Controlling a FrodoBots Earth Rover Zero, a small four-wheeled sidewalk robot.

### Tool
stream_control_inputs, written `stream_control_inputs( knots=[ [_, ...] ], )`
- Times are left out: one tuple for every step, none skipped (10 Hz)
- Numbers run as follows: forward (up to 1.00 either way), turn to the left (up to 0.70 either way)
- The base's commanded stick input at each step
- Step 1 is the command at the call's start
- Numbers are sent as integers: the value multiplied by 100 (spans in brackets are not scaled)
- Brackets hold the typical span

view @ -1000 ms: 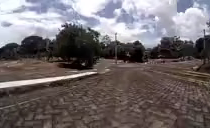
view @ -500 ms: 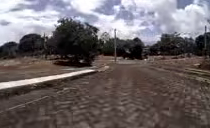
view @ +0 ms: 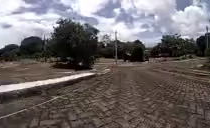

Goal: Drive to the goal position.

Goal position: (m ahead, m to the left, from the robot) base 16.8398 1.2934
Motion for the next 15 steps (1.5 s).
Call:
stream_control_inputs(
  knots=[
    [100, 0],
    [100, 0],
    [100, 0],
    [100, 0],
    [100, 0],
    [100, 0],
    [100, 0],
    [100, 0],
    [100, 0],
    [100, 0],
    [100, 0],
    [100, 0],
    [100, 0],
    [100, 0],
    [100, 0]
  ],
)
